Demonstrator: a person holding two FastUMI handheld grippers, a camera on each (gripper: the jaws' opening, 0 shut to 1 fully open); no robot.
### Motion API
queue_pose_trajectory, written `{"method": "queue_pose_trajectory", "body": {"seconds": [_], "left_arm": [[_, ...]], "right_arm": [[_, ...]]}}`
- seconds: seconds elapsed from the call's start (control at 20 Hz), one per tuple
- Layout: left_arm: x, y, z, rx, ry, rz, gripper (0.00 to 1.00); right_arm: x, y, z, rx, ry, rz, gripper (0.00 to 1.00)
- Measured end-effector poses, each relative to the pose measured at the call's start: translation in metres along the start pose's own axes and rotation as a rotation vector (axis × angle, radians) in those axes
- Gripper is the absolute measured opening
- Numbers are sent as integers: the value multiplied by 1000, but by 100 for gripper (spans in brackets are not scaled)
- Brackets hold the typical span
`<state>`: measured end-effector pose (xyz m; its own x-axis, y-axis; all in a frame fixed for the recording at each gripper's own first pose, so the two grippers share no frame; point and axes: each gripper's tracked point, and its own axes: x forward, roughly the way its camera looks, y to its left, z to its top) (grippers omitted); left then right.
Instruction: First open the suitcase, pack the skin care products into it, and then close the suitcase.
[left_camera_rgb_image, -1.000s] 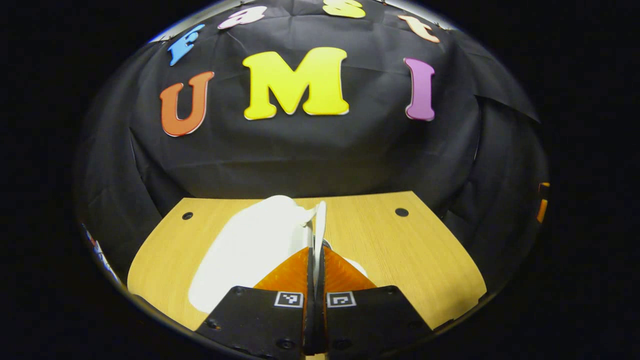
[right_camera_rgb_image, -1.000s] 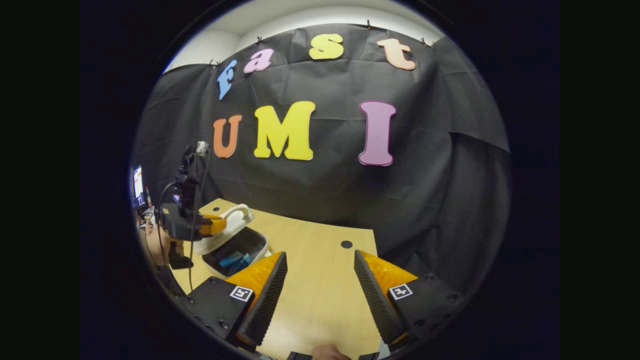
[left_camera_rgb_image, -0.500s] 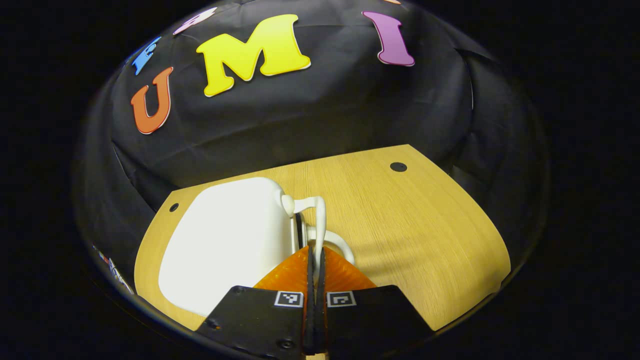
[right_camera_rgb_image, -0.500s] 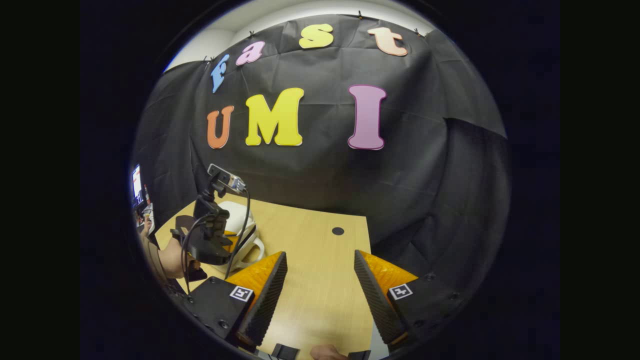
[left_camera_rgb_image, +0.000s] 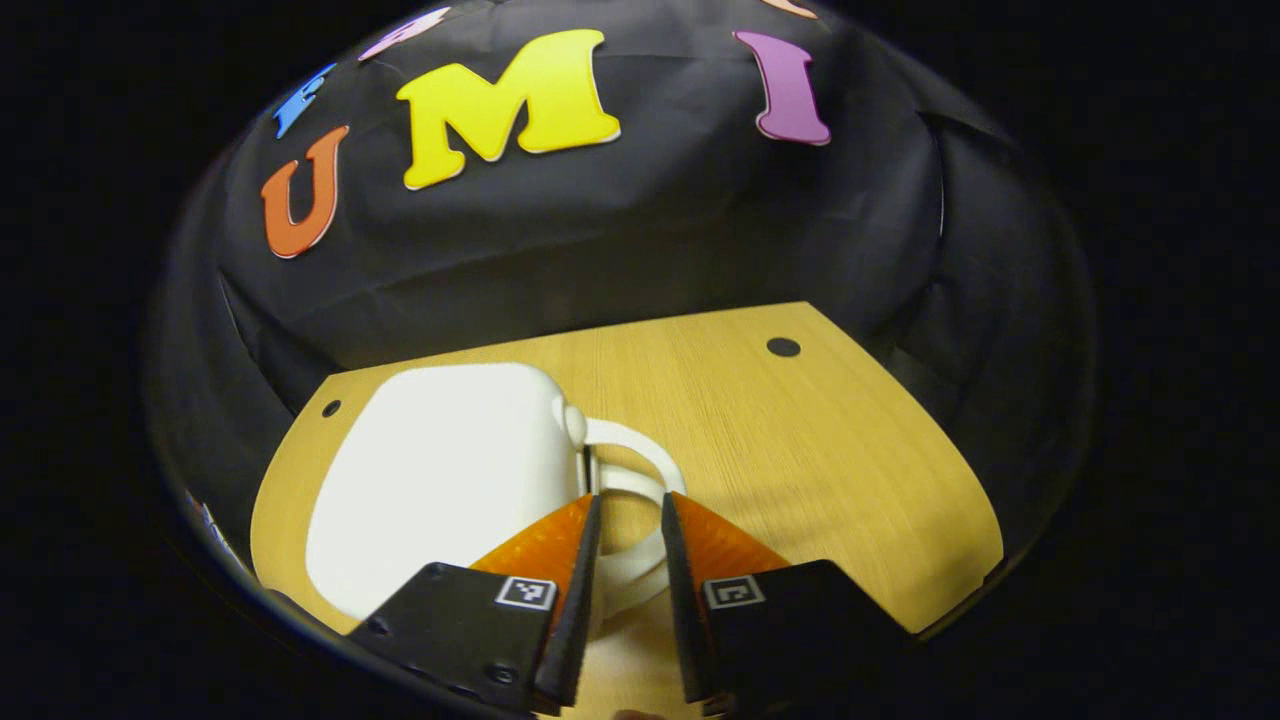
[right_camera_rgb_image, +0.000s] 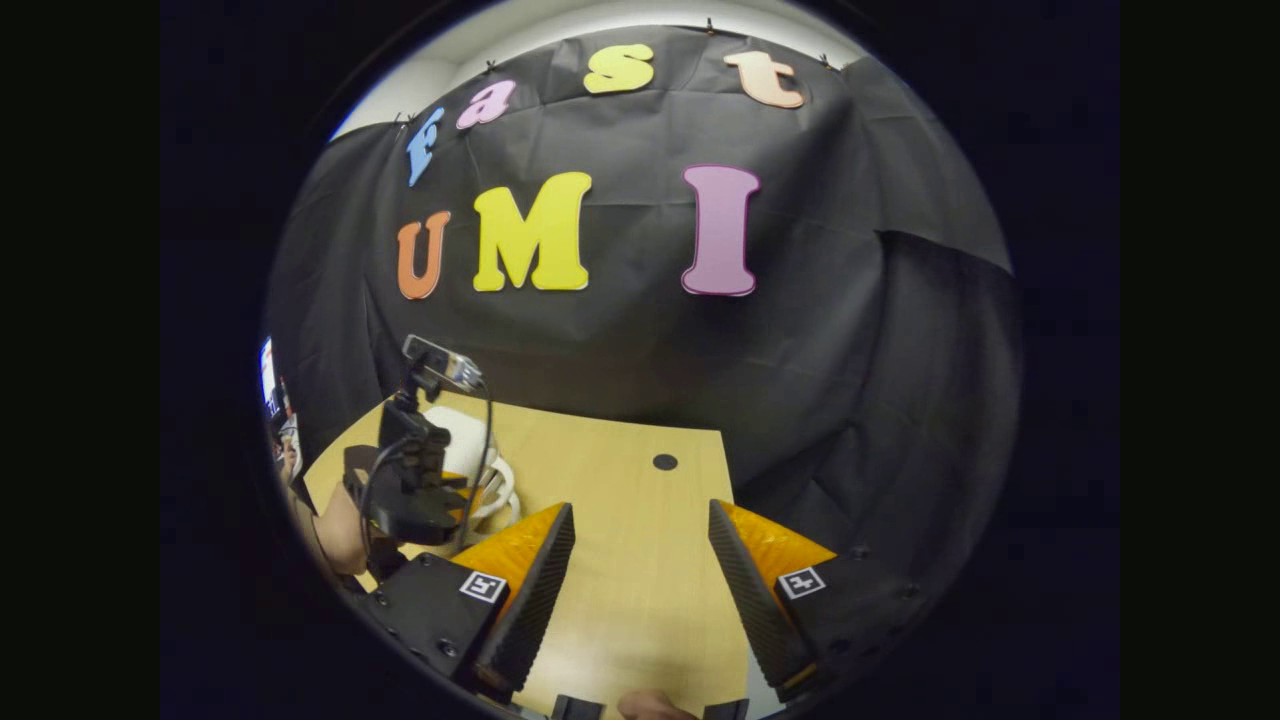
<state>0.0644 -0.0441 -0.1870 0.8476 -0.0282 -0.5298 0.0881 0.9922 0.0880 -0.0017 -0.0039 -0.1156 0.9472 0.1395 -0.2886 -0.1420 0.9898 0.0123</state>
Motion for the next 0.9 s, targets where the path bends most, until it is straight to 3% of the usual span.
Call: {"method": "queue_pose_trajectory", "body": {"seconds": [0.15,0.5,0.9], "left_arm": [[-28,30,33,-60,-95,16,100],[-112,140,111,-117,-330,113,99],[-194,206,157,-125,-516,137,98]], "right_arm": [[4,18,20,-10,-33,-21,80],[2,75,96,6,-206,-89,80],[-15,144,173,42,-363,-94,80]]}}
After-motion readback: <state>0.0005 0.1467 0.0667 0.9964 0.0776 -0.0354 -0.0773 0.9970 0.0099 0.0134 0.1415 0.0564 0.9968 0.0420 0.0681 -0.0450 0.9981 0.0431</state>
